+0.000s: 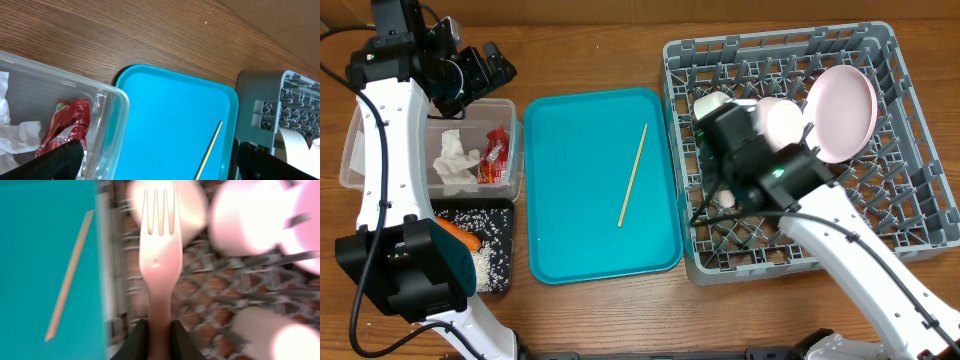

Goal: Sort waste into correct bins and load items into the dishwasher
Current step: 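Carry the fork to the rack and insert it upright with the right gripper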

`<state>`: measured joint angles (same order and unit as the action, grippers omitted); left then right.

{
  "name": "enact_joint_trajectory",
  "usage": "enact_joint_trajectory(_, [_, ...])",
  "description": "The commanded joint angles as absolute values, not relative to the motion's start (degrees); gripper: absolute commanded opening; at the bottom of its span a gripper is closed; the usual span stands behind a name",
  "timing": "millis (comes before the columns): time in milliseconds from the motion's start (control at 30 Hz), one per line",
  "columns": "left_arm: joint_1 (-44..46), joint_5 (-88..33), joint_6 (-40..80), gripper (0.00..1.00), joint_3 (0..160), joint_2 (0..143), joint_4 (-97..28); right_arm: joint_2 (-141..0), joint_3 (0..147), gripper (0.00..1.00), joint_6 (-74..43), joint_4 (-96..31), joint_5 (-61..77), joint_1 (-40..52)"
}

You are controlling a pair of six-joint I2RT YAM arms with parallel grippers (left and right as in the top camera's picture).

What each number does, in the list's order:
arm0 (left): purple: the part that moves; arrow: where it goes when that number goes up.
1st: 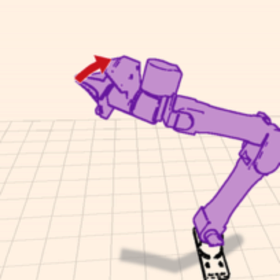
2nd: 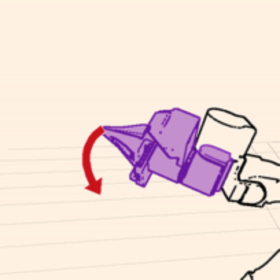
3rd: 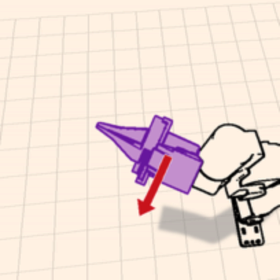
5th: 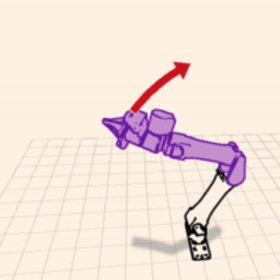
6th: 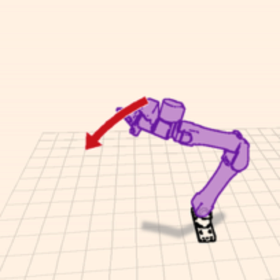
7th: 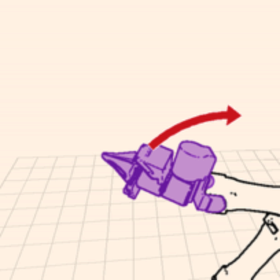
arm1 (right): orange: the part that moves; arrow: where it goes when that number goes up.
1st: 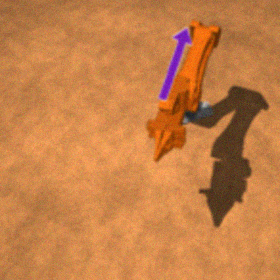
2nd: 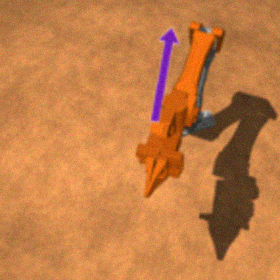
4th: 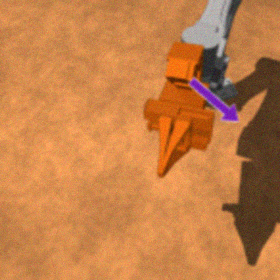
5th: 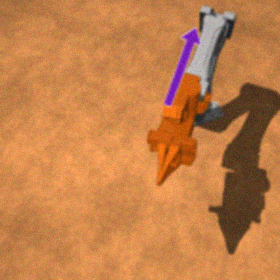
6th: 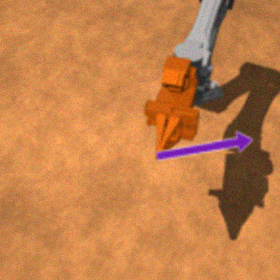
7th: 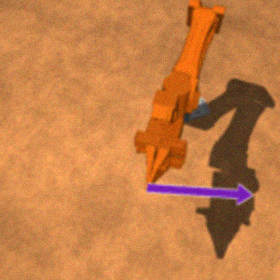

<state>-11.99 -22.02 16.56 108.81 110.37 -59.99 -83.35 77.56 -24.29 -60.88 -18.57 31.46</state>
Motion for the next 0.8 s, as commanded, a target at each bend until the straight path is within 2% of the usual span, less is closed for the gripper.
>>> enact_joint_trajectory(0, [-11.4,-21.9,17.1,1.00,110.0,109.4,-60.0,-82.5,77.1,0.04,-18.9,-60.8,-22.7,27.0])
enact_joint_trajectory(300, [-11.4,-21.9,17.1,1.00,110.0,109.4,-60.0,-86.9,77.1,0.04,-15.2,-61.0,-21.0,18.3])
enact_joint_trajectory(767, [-11.4,-21.9,17.1,1.00,110.0,109.4,-59.9,-94.3,77.1,0.04,-8.4,-64.2,-19.2,17.9])
